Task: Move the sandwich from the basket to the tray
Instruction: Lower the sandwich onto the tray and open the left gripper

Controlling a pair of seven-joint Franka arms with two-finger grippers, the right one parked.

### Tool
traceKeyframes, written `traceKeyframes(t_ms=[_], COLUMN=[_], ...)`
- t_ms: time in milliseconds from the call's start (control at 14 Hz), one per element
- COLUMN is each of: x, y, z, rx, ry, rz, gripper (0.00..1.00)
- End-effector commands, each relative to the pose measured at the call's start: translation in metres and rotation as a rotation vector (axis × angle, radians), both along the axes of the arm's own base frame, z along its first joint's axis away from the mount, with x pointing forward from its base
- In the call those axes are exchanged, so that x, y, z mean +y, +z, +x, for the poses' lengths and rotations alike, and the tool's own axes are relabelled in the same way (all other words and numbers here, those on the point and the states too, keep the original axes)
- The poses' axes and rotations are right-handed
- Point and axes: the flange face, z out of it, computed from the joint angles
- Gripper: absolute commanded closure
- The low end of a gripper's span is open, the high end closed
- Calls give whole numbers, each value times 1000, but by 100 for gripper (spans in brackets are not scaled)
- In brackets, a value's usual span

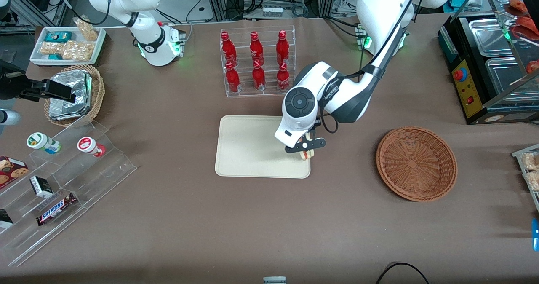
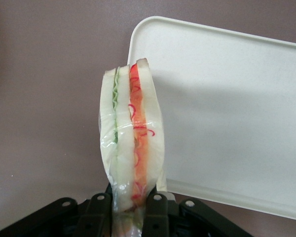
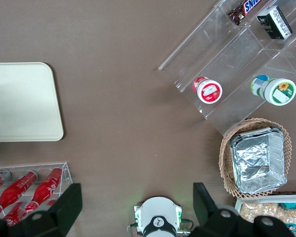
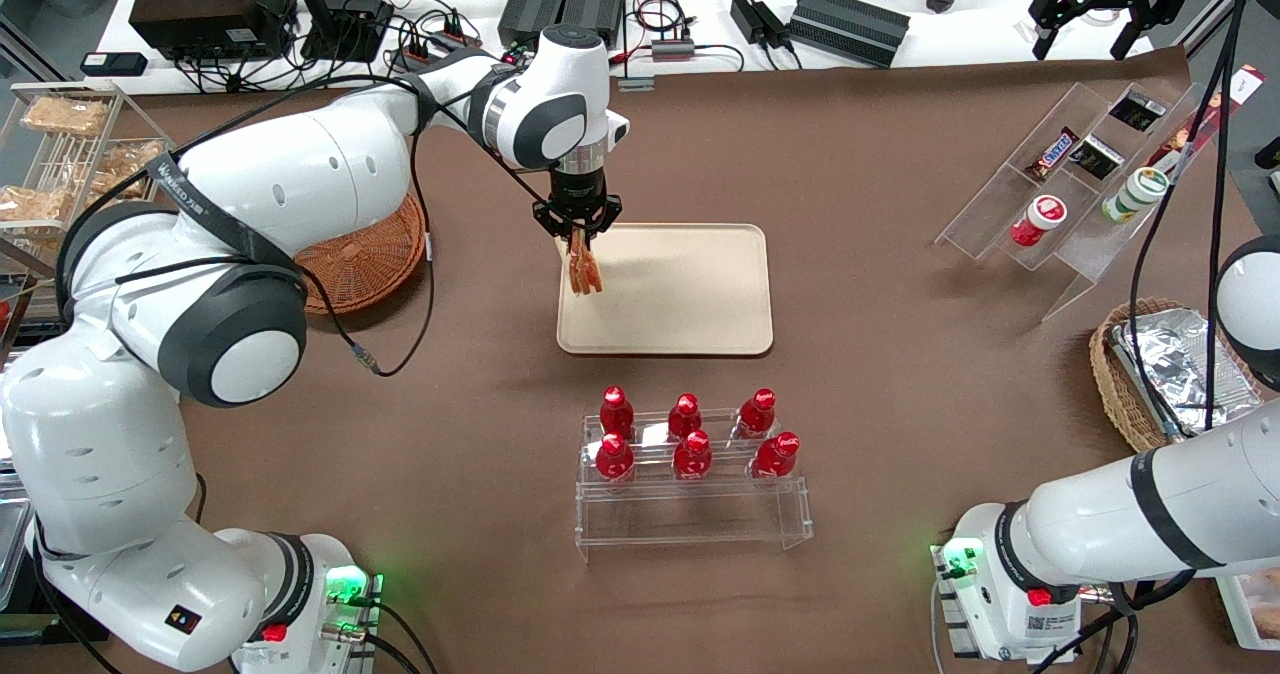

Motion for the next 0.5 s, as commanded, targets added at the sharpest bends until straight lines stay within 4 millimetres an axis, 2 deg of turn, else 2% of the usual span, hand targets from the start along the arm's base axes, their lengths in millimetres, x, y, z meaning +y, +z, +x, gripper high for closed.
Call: traceKeyframes(t_ms=[0,71,214,429], x=[-4,-9,-20,-21], y=[3,-4,3,3], z=[-3,-3,-1,0], rx=[4,2,7,6], ry=[3,1,0,-116], rz=[-2,-12,-58,-83], gripper=[79,79,79,67])
